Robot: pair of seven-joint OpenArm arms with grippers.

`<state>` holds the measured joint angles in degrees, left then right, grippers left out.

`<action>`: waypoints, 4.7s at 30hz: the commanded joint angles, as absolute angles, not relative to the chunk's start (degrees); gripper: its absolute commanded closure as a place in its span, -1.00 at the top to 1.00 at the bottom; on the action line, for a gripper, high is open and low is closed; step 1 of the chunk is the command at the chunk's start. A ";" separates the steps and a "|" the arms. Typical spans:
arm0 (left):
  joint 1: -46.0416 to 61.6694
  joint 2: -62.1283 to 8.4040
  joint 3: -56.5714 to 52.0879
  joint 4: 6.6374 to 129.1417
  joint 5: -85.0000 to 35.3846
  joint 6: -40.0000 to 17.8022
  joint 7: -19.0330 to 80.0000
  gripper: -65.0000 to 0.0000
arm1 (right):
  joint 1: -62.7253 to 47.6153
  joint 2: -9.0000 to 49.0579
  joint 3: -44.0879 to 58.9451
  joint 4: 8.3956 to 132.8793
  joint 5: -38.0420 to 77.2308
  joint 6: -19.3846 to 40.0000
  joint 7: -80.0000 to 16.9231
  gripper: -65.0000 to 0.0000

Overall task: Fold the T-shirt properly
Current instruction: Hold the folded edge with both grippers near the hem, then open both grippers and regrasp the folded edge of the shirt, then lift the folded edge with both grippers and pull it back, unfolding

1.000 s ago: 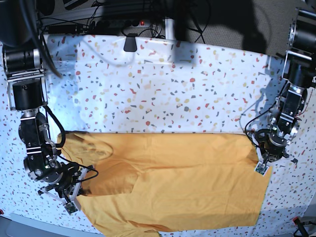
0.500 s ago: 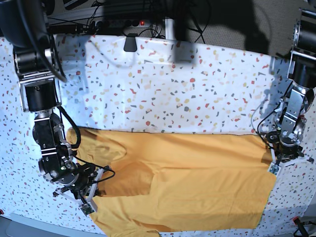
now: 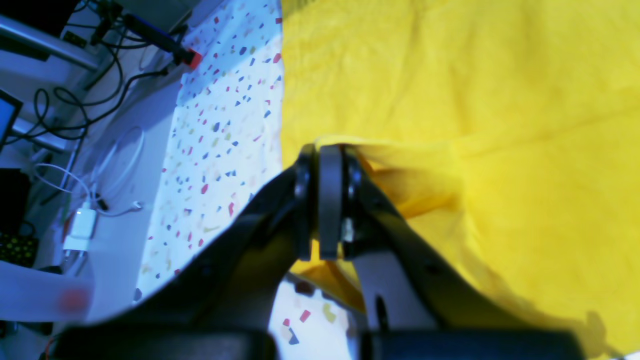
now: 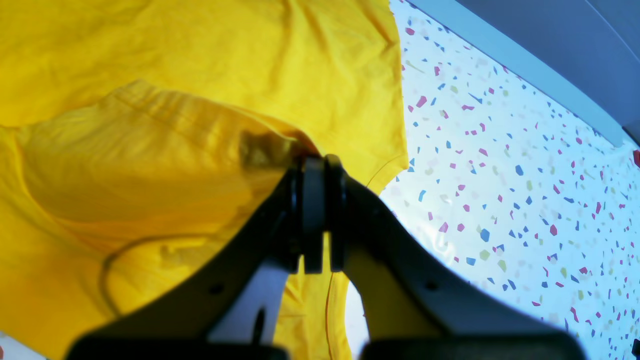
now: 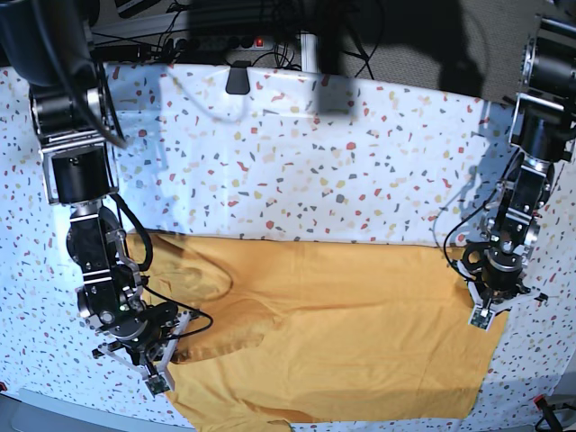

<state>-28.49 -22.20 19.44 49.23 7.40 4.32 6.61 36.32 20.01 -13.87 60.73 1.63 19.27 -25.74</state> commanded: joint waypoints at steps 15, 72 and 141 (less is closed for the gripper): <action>-31.44 -22.87 18.90 48.18 7.40 5.34 5.93 -1.00 | 38.94 20.45 -13.41 59.42 -8.82 18.04 -12.78 0.31; -40.03 -22.70 18.90 37.67 3.14 -0.99 -1.63 -0.36 | 38.85 20.47 -13.41 57.71 5.21 18.00 -18.46 0.31; -25.52 -18.41 18.85 46.59 -11.22 -9.08 27.83 -0.38 | 14.72 24.62 -13.34 57.95 11.18 19.75 -30.13 0.31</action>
